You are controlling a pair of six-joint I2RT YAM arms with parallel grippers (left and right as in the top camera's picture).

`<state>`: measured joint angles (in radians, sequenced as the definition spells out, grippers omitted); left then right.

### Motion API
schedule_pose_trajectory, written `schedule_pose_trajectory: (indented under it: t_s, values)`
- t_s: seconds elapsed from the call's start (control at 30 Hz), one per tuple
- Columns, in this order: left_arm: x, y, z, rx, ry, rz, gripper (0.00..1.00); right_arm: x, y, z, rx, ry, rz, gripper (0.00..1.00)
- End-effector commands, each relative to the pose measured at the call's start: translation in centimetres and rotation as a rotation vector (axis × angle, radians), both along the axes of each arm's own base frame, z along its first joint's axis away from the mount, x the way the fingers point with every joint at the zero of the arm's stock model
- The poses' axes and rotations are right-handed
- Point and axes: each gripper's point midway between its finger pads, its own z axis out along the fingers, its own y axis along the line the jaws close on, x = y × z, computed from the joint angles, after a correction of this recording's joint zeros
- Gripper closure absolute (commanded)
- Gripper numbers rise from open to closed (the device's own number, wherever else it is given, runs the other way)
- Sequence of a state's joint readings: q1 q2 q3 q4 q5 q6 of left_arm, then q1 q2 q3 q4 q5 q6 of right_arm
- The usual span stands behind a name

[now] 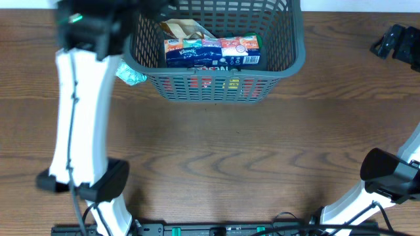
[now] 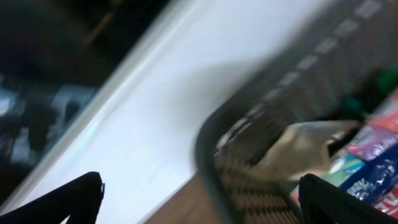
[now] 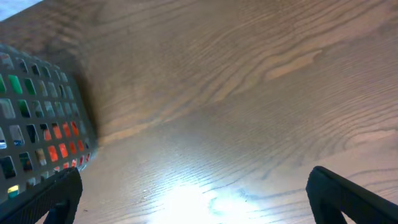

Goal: Pack container
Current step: 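Carry the snack bag into the basket with the left gripper and release, then move the left gripper to the mint-green pouch by the basket and grasp it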

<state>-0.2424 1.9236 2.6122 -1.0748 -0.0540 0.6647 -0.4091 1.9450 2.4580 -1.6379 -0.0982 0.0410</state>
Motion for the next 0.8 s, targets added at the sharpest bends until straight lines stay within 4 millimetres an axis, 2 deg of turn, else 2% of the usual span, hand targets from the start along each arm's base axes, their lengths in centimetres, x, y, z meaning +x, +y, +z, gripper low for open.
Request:
schedule_pose_trajectory:
  t_s: [0.0, 0.07, 0.13, 0.2, 0.3, 0.47, 0.77]
  values:
    - [-0.4, 6.9, -0.7, -0.245, 0.044, 0.357, 0.02, 0.0, 0.1, -0.2, 0.007, 0.004, 0.006, 0.01]
    - [-1.1, 10.3, -1.8, -0.442, 0.081, 0.549, 0.01, 0.0, 0.1, -0.2, 0.007, 0.004, 0.007, 0.01]
    - [-2.1, 13.8, -3.8, -0.647, 0.127, 0.775, 0.02, 0.0, 0.1, -0.2, 0.009, 0.004, 0.008, 0.01]
    - [-2.9, 16.2, -5.6, -0.771, 0.160, 0.941, 0.02, 0.0, 0.2, -0.2, 0.014, 0.002, 0.010, 0.01]
    - [-3.0, 18.4, -8.2, -0.851, 0.200, 1.090, 0.02, 0.1, 0.5, -0.1, 0.028, -0.004, 0.018, 0.01]
    - [-1.4, 18.8, -12.1, -0.855, 0.280, 1.171, 0.01, 0.3, 0.9, -0.1, 0.041, -0.012, 0.041, 0.01]
    - [3.4, 16.7, -22.6, -0.886, 0.549, 1.179, 0.01, 0.3, 0.8, -0.1, 0.037, -0.012, 0.047, 0.01]
